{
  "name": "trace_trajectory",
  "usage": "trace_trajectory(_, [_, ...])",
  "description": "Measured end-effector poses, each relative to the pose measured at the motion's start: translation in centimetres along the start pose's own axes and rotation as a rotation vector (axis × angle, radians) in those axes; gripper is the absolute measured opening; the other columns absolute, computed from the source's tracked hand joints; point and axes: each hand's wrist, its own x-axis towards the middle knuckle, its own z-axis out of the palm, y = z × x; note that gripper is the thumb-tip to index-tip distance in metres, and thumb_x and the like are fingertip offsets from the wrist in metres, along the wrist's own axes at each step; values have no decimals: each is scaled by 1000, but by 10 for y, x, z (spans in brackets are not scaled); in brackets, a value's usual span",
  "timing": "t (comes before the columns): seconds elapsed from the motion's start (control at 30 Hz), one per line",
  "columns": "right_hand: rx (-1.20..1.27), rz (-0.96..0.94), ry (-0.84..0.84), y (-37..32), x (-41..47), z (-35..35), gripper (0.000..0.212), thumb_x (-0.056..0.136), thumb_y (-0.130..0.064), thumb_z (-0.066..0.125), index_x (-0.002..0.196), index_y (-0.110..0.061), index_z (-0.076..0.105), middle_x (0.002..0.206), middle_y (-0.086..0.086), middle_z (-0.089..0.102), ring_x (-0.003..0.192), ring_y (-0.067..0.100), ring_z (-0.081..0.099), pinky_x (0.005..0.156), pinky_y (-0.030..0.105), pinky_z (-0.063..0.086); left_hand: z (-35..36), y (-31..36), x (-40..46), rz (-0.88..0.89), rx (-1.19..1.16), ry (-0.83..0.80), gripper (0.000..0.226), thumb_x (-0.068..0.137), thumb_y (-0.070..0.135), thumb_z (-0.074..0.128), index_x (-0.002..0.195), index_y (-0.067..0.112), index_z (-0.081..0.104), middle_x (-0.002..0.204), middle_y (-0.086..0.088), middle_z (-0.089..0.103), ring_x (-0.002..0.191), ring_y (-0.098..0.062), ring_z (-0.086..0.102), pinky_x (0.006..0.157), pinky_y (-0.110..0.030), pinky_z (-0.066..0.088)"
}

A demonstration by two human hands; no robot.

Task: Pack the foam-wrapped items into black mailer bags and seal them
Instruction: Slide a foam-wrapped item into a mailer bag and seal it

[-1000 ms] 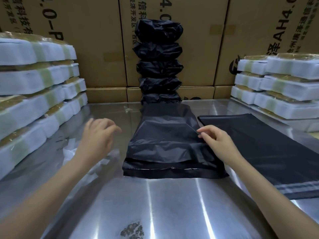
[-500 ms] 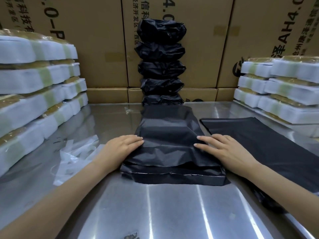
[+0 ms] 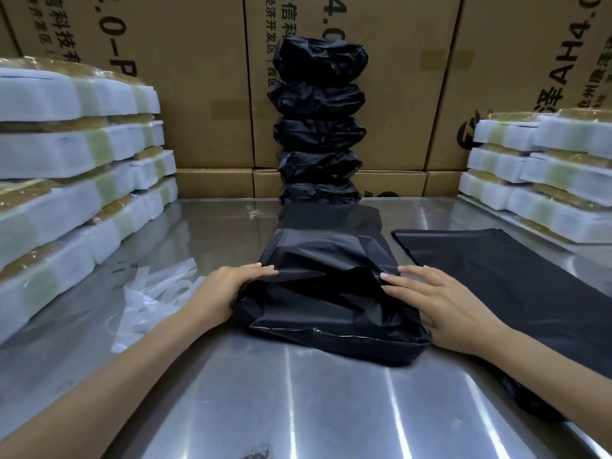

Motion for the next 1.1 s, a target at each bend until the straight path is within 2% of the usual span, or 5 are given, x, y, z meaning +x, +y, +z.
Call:
trace_trajectory(0.43, [334, 214, 23, -22, 2, -3, 41, 89, -11, 64, 127, -26, 62, 130, -12, 60, 123, 10, 55, 98, 27, 47, -10, 11, -6, -56, 211, -115, 74, 75, -9, 56, 133, 38, 51, 141, 13, 48, 132, -10, 43, 103, -28, 38])
trace_trajectory(0.63, [734, 485, 253, -34, -1, -6, 38, 78, 5, 72, 96, -28, 65, 77, -5, 70, 73, 16, 68, 67, 31, 52, -18, 20, -16, -167, -22, 67, 13, 61, 20, 44, 64, 31, 51, 52, 7, 52, 55, -20, 35, 51, -28, 32])
trace_trajectory(0.77, [1046, 663, 533, -44, 0, 0, 47, 93, 10, 46, 66, -26, 56, 53, 4, 45, 51, 16, 40, 44, 37, 31, -21, 36, -19, -237, -342, 143, 46, 84, 41, 44, 73, 0, 62, 67, -10, 65, 67, -31, 60, 64, -45, 49])
trace_trajectory(0.93, [1066, 689, 672, -54, 3, -9, 47, 98, -1, 39, 64, -30, 52, 50, 0, 43, 49, 3, 38, 40, 27, 29, -21, 62, -25, -332, -496, 153, 58, 98, 41, 25, 56, 14, 54, 55, 7, 64, 53, -2, 61, 51, -8, 43])
trace_trajectory(1.1, [1141, 844, 673, -54, 1, -8, 40, 99, -4, 42, 63, -18, 54, 51, -12, 49, 51, -1, 44, 44, 18, 36, -17, 71, -28, -409, -615, 38, 80, 80, 63, 17, 67, -1, 64, 53, -9, 65, 52, -13, 65, 49, -16, 48])
